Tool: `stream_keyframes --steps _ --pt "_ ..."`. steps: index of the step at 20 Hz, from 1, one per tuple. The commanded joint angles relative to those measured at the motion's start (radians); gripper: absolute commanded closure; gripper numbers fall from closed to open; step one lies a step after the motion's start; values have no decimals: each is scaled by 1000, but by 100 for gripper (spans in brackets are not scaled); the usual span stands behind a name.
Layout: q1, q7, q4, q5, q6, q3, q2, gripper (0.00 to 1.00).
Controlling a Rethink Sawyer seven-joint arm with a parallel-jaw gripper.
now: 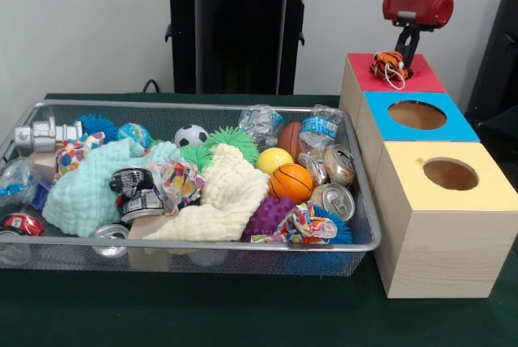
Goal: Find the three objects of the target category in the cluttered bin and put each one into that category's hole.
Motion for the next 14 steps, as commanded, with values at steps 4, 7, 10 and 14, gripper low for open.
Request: stream_keyframes --steps 4,7,10,14 --pt "-137 328 66 -113 -127 156 42 100" --pt "-129 318 59 -91 -129 161 49 100" --pt "-117 295 46 -57 -113 158 54 100" --pt "-90 280 27 -3 -88 150 61 100"
